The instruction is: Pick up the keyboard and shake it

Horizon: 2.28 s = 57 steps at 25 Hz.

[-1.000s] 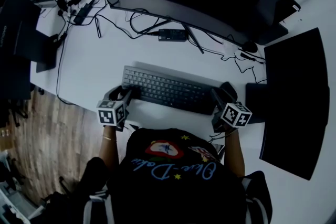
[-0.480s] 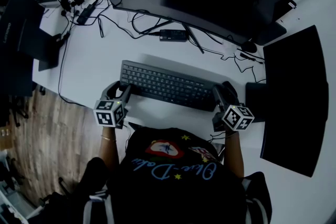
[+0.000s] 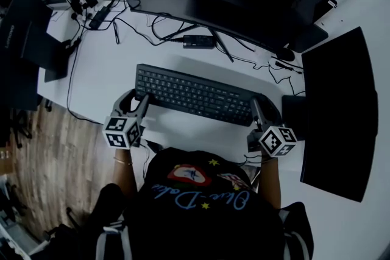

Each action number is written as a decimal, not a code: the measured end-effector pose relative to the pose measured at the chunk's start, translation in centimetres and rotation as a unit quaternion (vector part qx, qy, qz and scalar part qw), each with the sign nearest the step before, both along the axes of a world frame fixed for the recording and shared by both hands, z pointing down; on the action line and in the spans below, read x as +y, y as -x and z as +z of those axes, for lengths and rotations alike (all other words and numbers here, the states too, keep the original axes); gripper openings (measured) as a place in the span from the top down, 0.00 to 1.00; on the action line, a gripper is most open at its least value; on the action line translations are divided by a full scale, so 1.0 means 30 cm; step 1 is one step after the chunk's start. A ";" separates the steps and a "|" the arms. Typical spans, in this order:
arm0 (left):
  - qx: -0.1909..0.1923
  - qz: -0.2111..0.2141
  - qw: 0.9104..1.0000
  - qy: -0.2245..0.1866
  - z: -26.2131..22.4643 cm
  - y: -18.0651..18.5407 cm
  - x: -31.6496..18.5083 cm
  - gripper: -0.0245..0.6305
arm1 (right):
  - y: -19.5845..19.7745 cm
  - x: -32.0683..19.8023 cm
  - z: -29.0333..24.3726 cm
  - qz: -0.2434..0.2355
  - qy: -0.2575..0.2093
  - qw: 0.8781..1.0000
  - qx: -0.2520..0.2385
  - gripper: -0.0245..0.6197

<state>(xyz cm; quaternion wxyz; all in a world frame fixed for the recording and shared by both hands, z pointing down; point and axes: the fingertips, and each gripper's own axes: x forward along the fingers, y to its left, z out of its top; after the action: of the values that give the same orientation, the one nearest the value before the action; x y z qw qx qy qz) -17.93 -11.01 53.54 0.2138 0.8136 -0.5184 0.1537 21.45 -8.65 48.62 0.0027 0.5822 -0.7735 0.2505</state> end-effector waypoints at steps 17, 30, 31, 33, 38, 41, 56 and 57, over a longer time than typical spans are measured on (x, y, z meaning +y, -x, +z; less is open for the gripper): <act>0.032 -0.011 0.997 -0.065 -0.151 -0.002 0.019 0.66 | 0.003 0.023 -0.227 0.015 -0.094 0.995 0.013 0.71; 0.039 -0.015 0.992 -0.121 -0.286 0.031 0.022 0.67 | 0.036 0.048 -0.369 0.014 -0.162 0.987 0.006 0.71; 0.039 -0.014 0.991 -0.126 -0.301 0.030 0.023 0.67 | 0.035 0.052 -0.380 0.015 -0.167 0.986 0.006 0.71; 0.041 -0.016 0.990 -0.135 -0.329 0.029 0.024 0.67 | 0.036 0.059 -0.405 0.016 -0.176 0.984 0.007 0.71; 0.057 -0.011 0.986 -0.159 -0.388 0.022 0.015 0.67 | 0.039 0.060 -0.467 0.016 -0.198 0.980 0.013 0.71; 0.058 -0.013 0.984 -0.170 -0.413 0.024 0.017 0.67 | 0.043 0.069 -0.491 0.015 -0.209 0.978 0.014 0.71; 0.062 -0.019 0.969 -0.237 -0.573 0.023 0.009 0.67 | 0.043 0.080 -0.637 0.013 -0.274 0.962 0.010 0.71; 0.067 -0.016 0.967 -0.244 -0.583 0.018 0.006 0.67 | 0.043 0.080 -0.638 0.014 -0.275 0.961 0.009 0.71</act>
<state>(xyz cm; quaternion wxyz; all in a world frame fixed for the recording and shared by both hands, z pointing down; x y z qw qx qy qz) -18.46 -10.84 36.05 0.0458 0.8412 -0.5377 -0.0356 20.17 -6.24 29.47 -0.1536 0.5735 -0.8043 0.0228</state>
